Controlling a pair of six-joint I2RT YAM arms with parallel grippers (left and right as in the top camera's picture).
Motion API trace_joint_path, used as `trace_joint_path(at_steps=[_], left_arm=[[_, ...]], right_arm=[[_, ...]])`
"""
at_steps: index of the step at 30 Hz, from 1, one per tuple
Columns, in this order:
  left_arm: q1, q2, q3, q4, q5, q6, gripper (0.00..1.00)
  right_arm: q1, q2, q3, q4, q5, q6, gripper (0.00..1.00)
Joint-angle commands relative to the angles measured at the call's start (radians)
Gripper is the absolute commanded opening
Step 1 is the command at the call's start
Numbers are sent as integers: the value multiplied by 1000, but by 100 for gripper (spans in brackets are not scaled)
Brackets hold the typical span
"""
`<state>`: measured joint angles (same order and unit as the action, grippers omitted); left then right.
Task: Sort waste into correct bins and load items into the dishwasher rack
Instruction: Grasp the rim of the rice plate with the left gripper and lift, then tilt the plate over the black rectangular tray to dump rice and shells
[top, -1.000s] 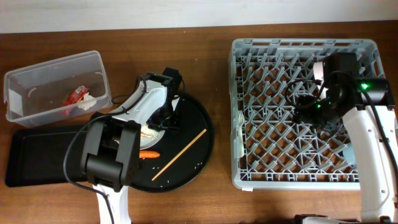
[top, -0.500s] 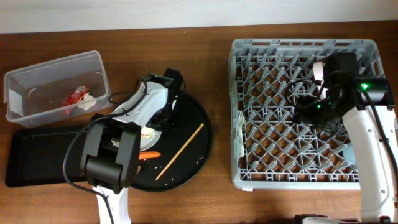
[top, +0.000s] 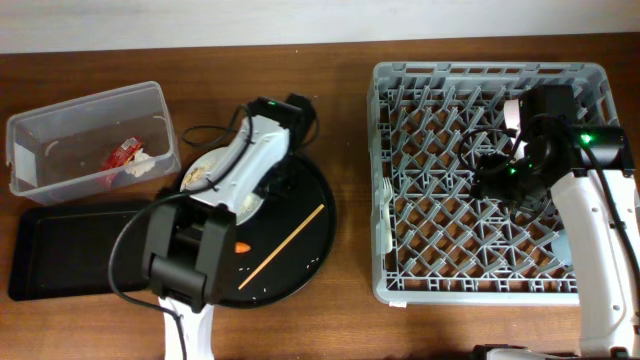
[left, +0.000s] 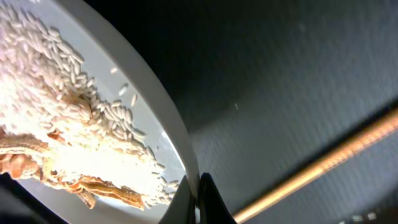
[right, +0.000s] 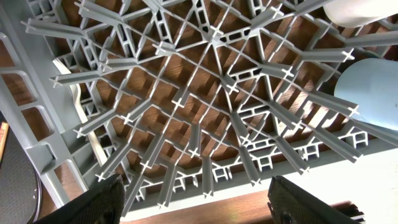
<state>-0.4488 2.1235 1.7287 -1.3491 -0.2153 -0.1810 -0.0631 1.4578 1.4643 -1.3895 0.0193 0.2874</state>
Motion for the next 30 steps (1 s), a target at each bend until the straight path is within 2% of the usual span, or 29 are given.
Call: trace_joint_path(at_steps=[1, 3, 5, 7, 18, 22, 27, 30], left_arm=[[-21, 8, 27, -52, -70, -84, 0], [-21, 8, 27, -83, -80, -116, 0], [-17, 6, 27, -136, -129, -203, 0], [-7, -1, 27, -156, -116, -224, 0], [193, -297, 24, -190, -38, -222, 0], [304, -369, 22, -183, 34, -153, 0], [470, -377, 18, -166, 127, -44, 0], [537, -377, 6, -145, 156, -17, 0]], right_arm=[[-4, -3, 11, -3, 17, 0, 77], [-4, -3, 11, -3, 17, 0, 77], [-4, -3, 11, -5, 18, 0, 77], [-4, -3, 11, -8, 20, 0, 77], [-4, -3, 11, -10, 20, 0, 77], [-4, -3, 11, -11, 20, 0, 77], [-4, -3, 11, -13, 20, 0, 77], [-4, -3, 11, -13, 20, 0, 77]])
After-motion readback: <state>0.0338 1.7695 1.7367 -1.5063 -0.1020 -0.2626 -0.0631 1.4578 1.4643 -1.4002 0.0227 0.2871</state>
